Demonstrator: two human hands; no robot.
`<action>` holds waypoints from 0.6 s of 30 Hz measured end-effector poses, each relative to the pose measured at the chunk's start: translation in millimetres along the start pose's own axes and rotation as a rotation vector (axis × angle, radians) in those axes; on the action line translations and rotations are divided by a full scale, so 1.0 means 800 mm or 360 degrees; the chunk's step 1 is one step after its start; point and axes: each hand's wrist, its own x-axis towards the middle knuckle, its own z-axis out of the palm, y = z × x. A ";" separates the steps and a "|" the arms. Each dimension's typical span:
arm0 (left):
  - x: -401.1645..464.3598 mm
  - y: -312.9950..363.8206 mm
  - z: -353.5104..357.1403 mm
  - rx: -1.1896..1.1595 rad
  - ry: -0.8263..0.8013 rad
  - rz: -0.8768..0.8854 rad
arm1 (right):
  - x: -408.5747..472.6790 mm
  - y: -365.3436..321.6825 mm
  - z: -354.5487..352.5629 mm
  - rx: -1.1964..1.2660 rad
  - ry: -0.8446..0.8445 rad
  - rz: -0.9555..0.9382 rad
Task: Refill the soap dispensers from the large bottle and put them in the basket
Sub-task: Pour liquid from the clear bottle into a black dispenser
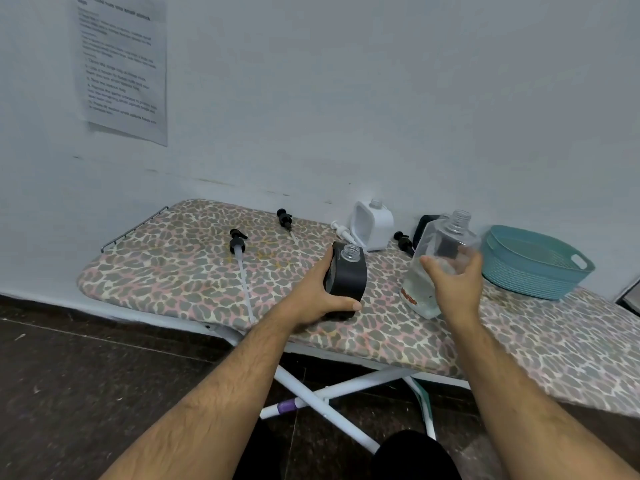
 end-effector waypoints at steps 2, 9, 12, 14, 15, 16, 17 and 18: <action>-0.001 0.001 -0.001 -0.0005 -0.0023 -0.0019 | -0.001 0.002 0.000 -0.0018 0.0017 -0.0023; -0.010 -0.004 0.009 0.0106 0.0105 0.0012 | -0.003 0.006 -0.007 -0.0144 -0.0046 0.0008; -0.019 0.001 0.020 0.0111 0.0217 0.0049 | -0.002 0.005 -0.013 -0.0171 -0.0074 -0.0003; -0.025 0.008 0.030 0.0176 0.0372 0.0057 | -0.007 0.002 -0.014 -0.0137 -0.0029 0.0016; -0.027 0.011 0.037 0.0223 0.0451 0.0057 | -0.012 -0.002 -0.015 -0.0106 0.0041 0.0021; -0.030 0.015 0.045 0.0275 0.0524 0.0052 | -0.018 -0.007 -0.016 -0.0087 0.0149 0.0000; -0.032 0.018 0.052 0.0331 0.0597 0.0045 | -0.025 -0.013 -0.018 -0.0079 0.0283 -0.0066; -0.032 0.019 0.057 0.0379 0.0672 0.0030 | -0.033 -0.019 -0.020 -0.0074 0.0419 -0.0187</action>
